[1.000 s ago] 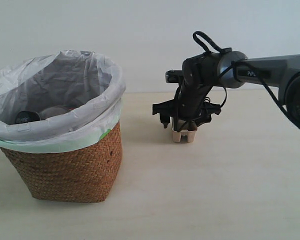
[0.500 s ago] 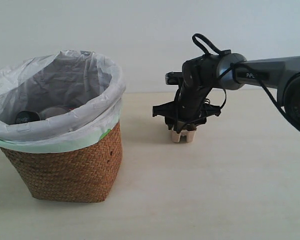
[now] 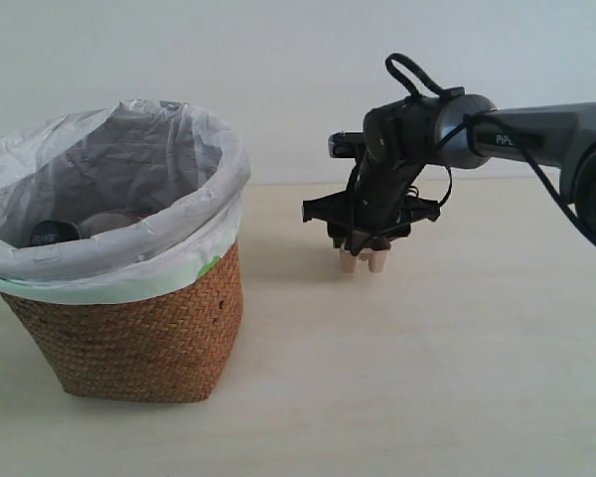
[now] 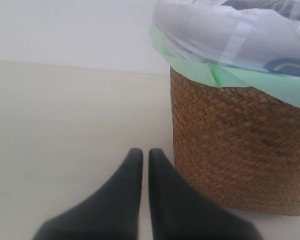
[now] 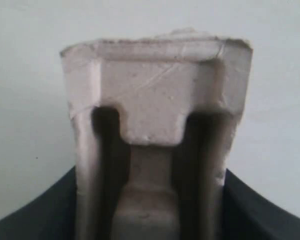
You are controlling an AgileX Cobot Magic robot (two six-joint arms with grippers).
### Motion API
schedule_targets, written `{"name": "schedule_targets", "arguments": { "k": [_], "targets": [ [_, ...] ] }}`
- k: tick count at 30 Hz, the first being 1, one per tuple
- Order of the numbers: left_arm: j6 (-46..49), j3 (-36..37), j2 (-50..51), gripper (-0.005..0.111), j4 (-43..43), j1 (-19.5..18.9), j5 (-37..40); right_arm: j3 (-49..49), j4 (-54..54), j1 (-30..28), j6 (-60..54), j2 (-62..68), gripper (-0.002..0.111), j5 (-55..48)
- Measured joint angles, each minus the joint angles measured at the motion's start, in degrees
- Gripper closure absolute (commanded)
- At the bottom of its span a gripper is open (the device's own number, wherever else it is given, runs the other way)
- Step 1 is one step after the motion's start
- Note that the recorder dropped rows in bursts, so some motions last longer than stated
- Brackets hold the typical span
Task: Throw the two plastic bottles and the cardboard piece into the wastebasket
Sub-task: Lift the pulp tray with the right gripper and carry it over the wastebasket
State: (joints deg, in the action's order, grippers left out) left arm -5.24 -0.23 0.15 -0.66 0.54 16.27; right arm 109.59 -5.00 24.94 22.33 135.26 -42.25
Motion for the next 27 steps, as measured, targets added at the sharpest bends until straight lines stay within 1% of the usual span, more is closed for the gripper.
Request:
{"name": "schedule_targets", "arguments": {
  "k": [4, 8, 13, 15, 22, 23, 27],
  "targets": [
    [0.0, 0.0, 0.0, 0.103, 0.0, 0.0, 0.0, 0.0, 0.0, 0.0, 0.0, -0.91, 0.056, -0.34],
    [0.0, 0.0, 0.0, 0.103, 0.0, 0.0, 0.0, 0.0, -0.12, 0.0, -0.26, -1.46, 0.056, -2.81],
    [0.0, 0.0, 0.0, 0.103, 0.0, 0.0, 0.0, 0.0, -2.35, 0.0, -0.77, -5.74, 0.056, -6.32],
    [0.0, 0.0, 0.0, 0.103, 0.0, 0.0, 0.0, 0.0, -4.92, 0.0, -1.06, -10.53, 0.056, -9.14],
    [0.0, 0.0, 0.0, 0.103, 0.0, 0.0, 0.0, 0.0, -5.47, 0.0, -2.03, -20.97, 0.056, -19.02],
    [0.0, 0.0, 0.0, 0.103, 0.0, 0.0, 0.0, 0.0, -5.37, 0.0, -2.46, -21.81, 0.058, -20.31],
    [0.0, 0.0, 0.0, 0.103, 0.0, 0.0, 0.0, 0.0, -4.46, 0.0, -3.95, -24.72, 0.079, -25.22]
  ]
}}
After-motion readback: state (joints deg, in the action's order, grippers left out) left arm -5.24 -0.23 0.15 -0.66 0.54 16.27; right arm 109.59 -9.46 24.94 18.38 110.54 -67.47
